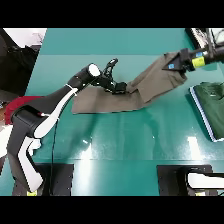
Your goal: Fold the shirts.
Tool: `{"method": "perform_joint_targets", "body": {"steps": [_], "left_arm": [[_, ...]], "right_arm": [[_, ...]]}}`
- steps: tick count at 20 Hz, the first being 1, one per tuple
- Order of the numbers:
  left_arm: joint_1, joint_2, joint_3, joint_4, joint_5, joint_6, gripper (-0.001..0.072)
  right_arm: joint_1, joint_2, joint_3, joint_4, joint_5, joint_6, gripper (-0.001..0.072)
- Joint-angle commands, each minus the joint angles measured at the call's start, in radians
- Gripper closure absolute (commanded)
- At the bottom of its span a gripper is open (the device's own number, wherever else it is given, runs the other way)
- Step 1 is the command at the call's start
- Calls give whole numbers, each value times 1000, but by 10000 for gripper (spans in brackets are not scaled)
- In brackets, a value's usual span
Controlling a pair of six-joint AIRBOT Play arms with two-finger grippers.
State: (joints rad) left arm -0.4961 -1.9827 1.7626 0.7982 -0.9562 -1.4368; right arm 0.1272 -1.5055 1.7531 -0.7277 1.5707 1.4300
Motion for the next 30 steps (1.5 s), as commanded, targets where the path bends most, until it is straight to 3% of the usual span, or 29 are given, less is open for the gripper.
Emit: {"method": "perform_joint_targets", "body": {"steps": [1,5,11,21,25,26,27,28,30], "left_arm": [[-11,-34,34,-2,3,-13,680],[-11,-34,34,27,-23,8,680],[58,-25,63,97,-177,24,681],[423,305,78,217,-297,69,680],[551,426,78,220,-321,76,680],[571,448,78,220,-325,76,680],[587,464,78,220,-333,76,680],[597,476,78,220,-340,76,680],[599,488,78,227,-346,75,680]], "right_arm": [[108,-87,161,0,18,65,695],[191,-180,292,0,42,73,695],[254,-185,241,1,-29,60,696],[439,-264,242,4,-211,-29,694],[581,-407,281,85,-383,-161,692],[620,-454,311,82,-423,-161,669],[660,-501,338,83,-476,-174,473],[694,-535,352,83,-544,-193,359],[737,-555,334,93,-697,-195,357]]}}
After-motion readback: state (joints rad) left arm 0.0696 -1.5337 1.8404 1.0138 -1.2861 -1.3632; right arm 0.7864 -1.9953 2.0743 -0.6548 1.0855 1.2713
